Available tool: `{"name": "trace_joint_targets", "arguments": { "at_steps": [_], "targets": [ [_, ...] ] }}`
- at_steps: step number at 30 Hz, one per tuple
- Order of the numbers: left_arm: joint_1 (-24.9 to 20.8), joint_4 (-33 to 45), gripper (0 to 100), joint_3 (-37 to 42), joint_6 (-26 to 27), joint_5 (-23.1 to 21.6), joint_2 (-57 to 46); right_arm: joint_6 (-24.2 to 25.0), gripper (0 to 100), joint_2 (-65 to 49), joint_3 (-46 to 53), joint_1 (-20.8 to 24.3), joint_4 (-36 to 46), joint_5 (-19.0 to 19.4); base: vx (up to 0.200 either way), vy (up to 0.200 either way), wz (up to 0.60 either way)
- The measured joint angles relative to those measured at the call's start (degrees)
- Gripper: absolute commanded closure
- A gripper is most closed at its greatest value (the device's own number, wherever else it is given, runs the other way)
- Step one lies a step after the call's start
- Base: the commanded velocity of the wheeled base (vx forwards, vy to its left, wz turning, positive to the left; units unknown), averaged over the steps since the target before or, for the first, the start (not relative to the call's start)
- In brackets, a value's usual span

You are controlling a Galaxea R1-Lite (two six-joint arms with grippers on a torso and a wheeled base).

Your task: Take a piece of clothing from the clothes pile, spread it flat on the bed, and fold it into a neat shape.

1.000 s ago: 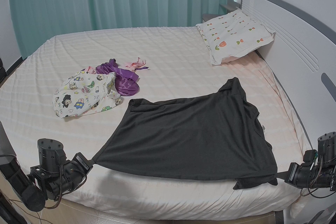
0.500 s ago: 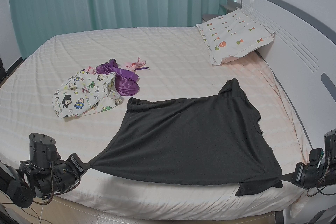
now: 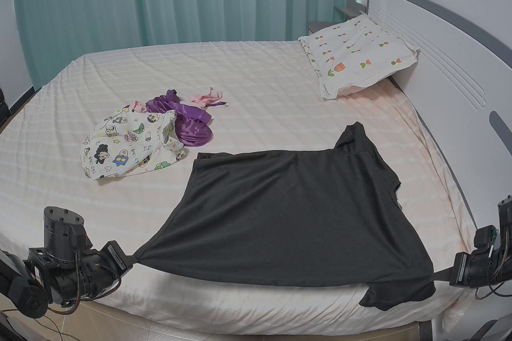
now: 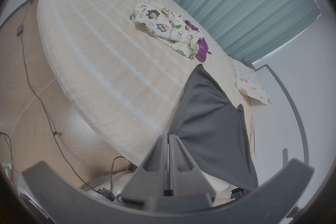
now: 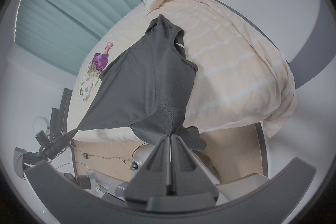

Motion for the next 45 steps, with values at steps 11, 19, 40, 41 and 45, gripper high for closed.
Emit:
{"name": "trace_joint_targets", "arguments": {
  "at_steps": [11, 19, 40, 41, 45],
  "targets": [
    [-1.05, 2.13, 0, 0.96, 1.49, -0.09, 1.94, -4.14, 0, 8.56, 2.18, -0.57, -2.36, 0.37, 0.0, 0.0, 0.0],
    [-2.49, 1.63, 0, 1.66, 1.49, -0.04, 4.91, -4.5, 0, 15.08, 2.45, -1.34, -8.2, 0.34, 0.0, 0.0, 0.0],
    [-2.07, -5.62, 0, 1.4, -0.2, -0.46, 6.44, 3.47, 0, 34.38, -5.81, -10.34, -35.11, -0.07, 0.0, 0.0, 0.0],
    [-2.07, -5.78, 0, 1.43, -0.3, -0.77, 6.55, 4.43, 0, 36.39, -7.17, -10.85, -36.34, -0.24, 0.0, 0.0, 0.0],
    [-1.99, -6.11, 0, 1.51, -0.55, -2.17, 6.88, 10.56, 0, 43.47, -13.09, -12.39, -39.66, -0.98, 0.0, 0.0, 0.0]
  ]
}}
